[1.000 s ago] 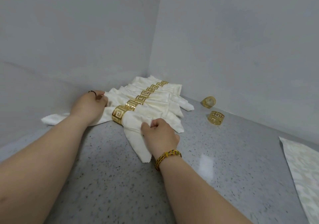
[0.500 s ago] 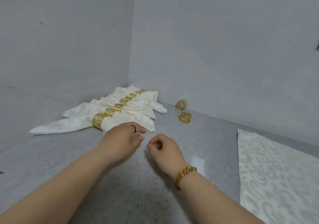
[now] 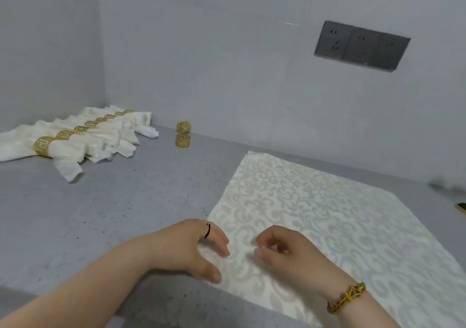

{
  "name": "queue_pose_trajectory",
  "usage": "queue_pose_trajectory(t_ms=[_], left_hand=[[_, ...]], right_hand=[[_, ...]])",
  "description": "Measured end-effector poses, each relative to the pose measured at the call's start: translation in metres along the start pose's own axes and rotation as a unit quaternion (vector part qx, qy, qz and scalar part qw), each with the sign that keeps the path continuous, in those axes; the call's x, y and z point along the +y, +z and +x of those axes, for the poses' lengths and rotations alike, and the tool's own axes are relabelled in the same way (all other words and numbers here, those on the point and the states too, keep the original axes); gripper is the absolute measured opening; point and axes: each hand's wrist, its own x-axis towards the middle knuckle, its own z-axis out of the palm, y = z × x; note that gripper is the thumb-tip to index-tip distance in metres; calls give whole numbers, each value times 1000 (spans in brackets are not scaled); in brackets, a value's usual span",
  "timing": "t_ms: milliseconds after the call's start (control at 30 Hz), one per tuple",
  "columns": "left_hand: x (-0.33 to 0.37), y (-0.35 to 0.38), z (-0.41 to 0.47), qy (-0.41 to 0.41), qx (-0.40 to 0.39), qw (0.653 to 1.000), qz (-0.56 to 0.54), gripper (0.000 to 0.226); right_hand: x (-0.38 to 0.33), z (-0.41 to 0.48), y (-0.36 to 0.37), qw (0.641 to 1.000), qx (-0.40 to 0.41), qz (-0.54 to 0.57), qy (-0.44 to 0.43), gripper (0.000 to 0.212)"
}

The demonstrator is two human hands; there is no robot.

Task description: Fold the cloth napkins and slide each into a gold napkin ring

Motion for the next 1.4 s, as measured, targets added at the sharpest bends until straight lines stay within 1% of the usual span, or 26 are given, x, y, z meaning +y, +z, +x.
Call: queue_pose_trajectory(t_ms=[33, 100, 167, 233, 300, 400, 433, 467, 500, 533, 600, 633, 667, 733, 833, 933, 1000, 1067, 1100, 1167, 1200, 1233, 1267, 1300, 1367, 1400], left_hand=[[1, 7, 0, -5, -6, 1000, 15, 30], [-2, 14, -2, -24, 9, 1000, 16, 39], [-3, 19, -2, -34, 51, 998, -12, 49], [-4, 22, -1, -32, 88, 995, -20, 54], [-4, 23, -1, -28, 107, 994, -20, 51], [1, 25, 0, -42, 110, 992, -48, 19], [0, 25, 1, -45, 117, 990, -61, 20], [-2, 26, 2, -46, 132, 988, -71, 30], [-4, 26, 2, -53, 151, 984, -76, 39], [-3, 25, 2, -60, 176, 979, -79, 39], [0, 24, 1, -73, 233, 967, -79, 24], [-1, 23, 1, -81, 262, 959, -71, 20], [-1, 21, 2, -90, 290, 951, -52, 19], [-3, 18, 4, -112, 337, 935, -1, 21], [-8, 13, 6, -167, 390, 904, 49, 26], [-13, 7, 5, -201, 427, 878, 81, 21], [-12, 7, 4, -195, 427, 877, 98, 16], [-6, 10, 3, -133, 404, 899, 103, 15], [1, 15, 2, -84, 370, 919, 108, 28], [29, 32, 0, -15, 241, 961, 132, 81], [42, 43, 2, -10, 175, 969, 173, 103], [52, 56, 6, -2, 134, 966, 223, 112], [61, 68, 12, 14, 119, 957, 263, 111], [68, 79, 18, 30, 127, 950, 283, 100], [76, 91, 29, 45, 175, 941, 285, 59], [78, 91, 31, 50, 197, 945, 256, 41]], right_hand=[[8, -11, -5, 1000, -12, 13, 5, 8], [18, -24, -7, 999, -38, 25, -10, 23], [27, -33, -4, 996, -65, -14, -60, 34], [31, -38, 3, 991, -60, -50, -105, 40], [34, -37, 7, 990, -38, -58, -127, 43], [38, -37, 10, 988, 2, -46, -148, 49], [38, -37, 9, 986, 10, -52, -155, 46], [38, -38, 8, 986, 10, -61, -157, 42], [36, -39, 7, 985, 9, -74, -155, 43], [35, -40, 5, 984, 9, -93, -154, 48], [37, -42, 2, 978, 19, -136, -160, 65], [38, -44, -1, 976, 21, -155, -153, 70], [39, -46, -6, 974, 23, -175, -143, 66], [44, -52, -21, 969, 38, -213, -121, 47], [51, -68, -45, 956, 84, -268, -89, 36], [60, -85, -67, 937, 124, -327, -15, 23], [69, -94, -81, 915, 125, -383, 28, 17], [74, -101, -93, 904, 120, -405, 56, 17], [74, -102, -98, 906, 121, -401, 58, 19], [67, -103, -103, 911, 132, -388, 40, 21], [61, -102, -104, 914, 141, -379, 27, 23], [55, -100, -105, 917, 151, -370, 13, 25], [48, -98, -105, 919, 158, -360, 0, 27], [39, -97, -105, 922, 164, -350, -13, 29], [21, -96, -104, 930, 167, -326, -37, 28], [13, -98, -104, 930, 169, -324, -48, 27]])
